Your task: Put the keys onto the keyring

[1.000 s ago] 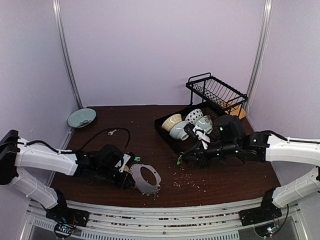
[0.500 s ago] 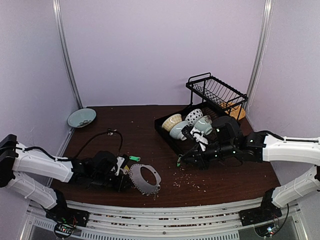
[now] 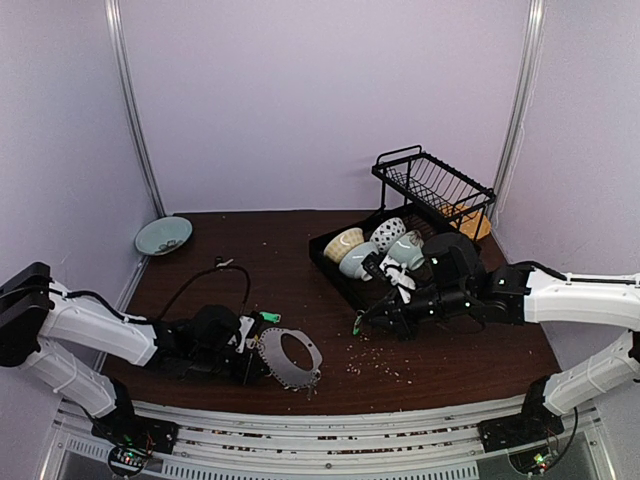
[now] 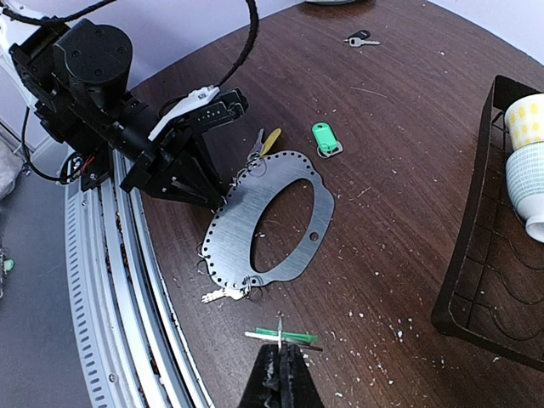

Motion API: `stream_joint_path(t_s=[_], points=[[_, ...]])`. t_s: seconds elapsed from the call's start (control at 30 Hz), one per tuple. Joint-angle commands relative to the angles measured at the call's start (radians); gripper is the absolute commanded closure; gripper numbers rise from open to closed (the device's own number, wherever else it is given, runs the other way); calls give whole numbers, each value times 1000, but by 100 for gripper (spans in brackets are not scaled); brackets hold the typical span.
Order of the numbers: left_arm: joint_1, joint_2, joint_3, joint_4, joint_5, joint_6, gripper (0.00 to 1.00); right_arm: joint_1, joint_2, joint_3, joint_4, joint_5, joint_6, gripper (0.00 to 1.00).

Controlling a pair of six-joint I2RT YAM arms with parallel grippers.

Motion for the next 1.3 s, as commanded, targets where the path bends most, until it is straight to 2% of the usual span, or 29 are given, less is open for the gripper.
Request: stream_joint_path(t_s=[0.0, 0.07, 0.2, 0.4, 0.47, 0.57, 0.77, 0.93, 1.1, 1.27], points=[[-9, 54, 32, 10, 39, 15, 85, -6, 0, 19, 0, -2, -11, 100], [-27, 66, 65, -4, 39, 31, 88, -6, 4, 20, 0, -2, -11, 100], [-39, 57, 75, -56, 30, 46, 100, -6, 8, 18, -6, -2, -15, 100], [-39, -32, 90, -118, 4, 68, 100, -8, 15, 20, 0, -3, -17, 100], [-41, -57, 132, -212, -42, 114, 100, -8, 19, 25, -1, -7, -18, 100], [-72, -62, 268, -418, -185, 192, 100, -7, 22, 33, -8, -8, -24, 100], [-156, 52, 569, -838, -618, 242, 100, -8, 16, 40, -12, 1, -25, 100], [-285, 238, 782, -1032, -928, 241, 100, -8, -2, 43, -18, 21, -23, 100], [-391, 405, 834, -1004, -1069, 261, 100, -15, -41, 35, -25, 48, -16, 100], [-415, 502, 792, -785, -907, 391, 100, -32, -103, 34, -79, 90, -15, 100]])
